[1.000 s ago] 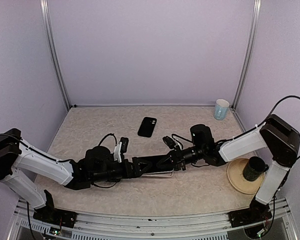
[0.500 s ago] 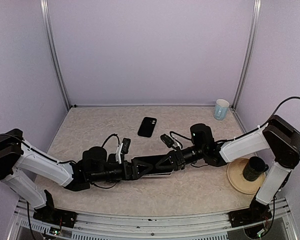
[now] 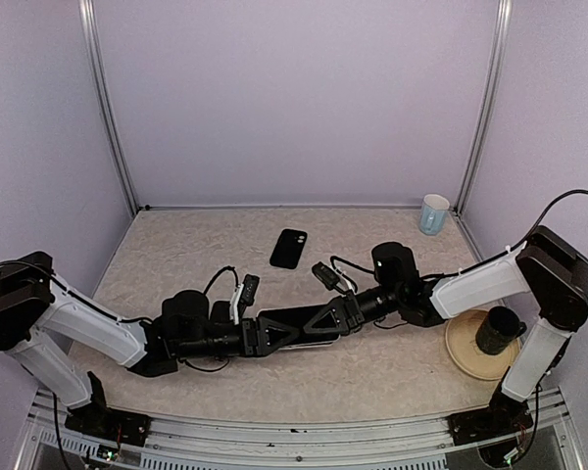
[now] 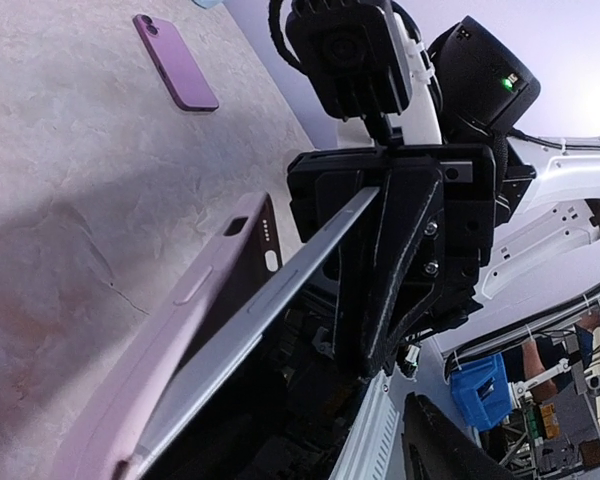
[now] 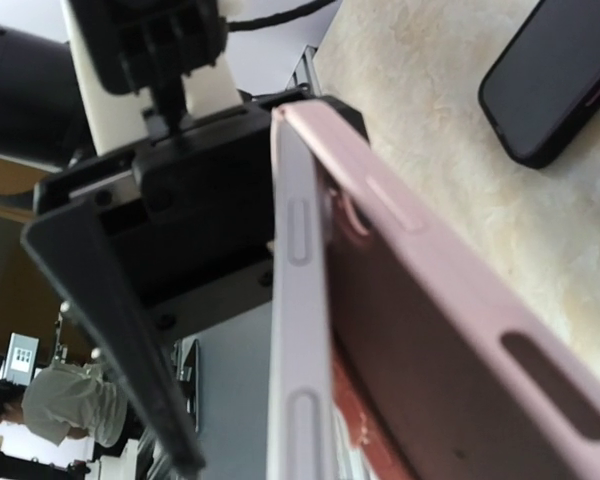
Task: Put the phone into the phone case
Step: Install the phone on the phone case.
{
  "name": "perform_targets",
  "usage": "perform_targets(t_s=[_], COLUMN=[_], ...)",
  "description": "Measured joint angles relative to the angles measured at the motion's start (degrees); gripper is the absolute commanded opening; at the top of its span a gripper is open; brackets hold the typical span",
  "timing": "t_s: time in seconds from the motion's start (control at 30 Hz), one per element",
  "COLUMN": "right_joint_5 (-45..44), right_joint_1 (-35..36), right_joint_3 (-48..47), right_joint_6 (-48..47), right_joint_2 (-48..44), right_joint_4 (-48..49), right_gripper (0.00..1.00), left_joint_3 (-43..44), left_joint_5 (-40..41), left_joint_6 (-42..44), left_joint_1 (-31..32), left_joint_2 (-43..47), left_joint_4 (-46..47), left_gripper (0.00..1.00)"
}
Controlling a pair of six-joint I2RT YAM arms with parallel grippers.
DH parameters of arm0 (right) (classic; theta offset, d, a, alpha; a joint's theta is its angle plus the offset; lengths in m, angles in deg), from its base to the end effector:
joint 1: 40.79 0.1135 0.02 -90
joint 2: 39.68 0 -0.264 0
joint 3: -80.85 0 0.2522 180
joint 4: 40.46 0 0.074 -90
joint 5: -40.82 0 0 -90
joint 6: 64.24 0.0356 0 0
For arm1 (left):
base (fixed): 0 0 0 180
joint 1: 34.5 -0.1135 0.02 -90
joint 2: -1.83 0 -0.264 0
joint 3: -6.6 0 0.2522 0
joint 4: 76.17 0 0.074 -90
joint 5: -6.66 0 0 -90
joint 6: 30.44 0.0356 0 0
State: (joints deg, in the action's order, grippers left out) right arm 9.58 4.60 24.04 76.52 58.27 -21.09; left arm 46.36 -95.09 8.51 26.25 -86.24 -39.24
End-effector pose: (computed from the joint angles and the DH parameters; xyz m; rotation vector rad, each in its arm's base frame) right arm 0.2117 0.2580 0.1747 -0.7458 2.2694 1.9646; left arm 0.1332 -0.2527 0.1675 0.3464 2.0336 -1.5123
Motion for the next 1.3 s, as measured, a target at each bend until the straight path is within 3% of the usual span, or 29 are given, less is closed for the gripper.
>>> perform_targets(t_s=[0.2, 0.67, 0.9, 1.3], right_joint_5=[0.87, 3.43, 4.39, 3.69], right_joint_1=[0.00, -0.02, -0.09, 0.22], right_joint_3=[0.00, 0.00, 0.00, -1.66], right_joint_6=[-0.96, -4.44, -6.43, -13.70], right_joint_2=[0.00, -0.26, -0.37, -1.86], right_joint_4=[0.00, 0.50, 0.74, -7.72], right_gripper=[0.00, 0.00, 0.00, 0.14], left_joint_3=[-0.72, -1.27, -1.53, -1.53], left_joint_5=[-0.70, -3.61, -4.96, -5.42], left_joint_6=[-0.28, -1.66, -2.10, 2.80], left_joint_1=[0.00, -0.02, -0.02, 0.35], left_joint_2=[-0.57, -2.10, -2.60, -1.75], left_joint_4=[1.97, 6.27, 8.41, 7.04], left_gripper=[0.45, 0.22, 0.19, 0.18])
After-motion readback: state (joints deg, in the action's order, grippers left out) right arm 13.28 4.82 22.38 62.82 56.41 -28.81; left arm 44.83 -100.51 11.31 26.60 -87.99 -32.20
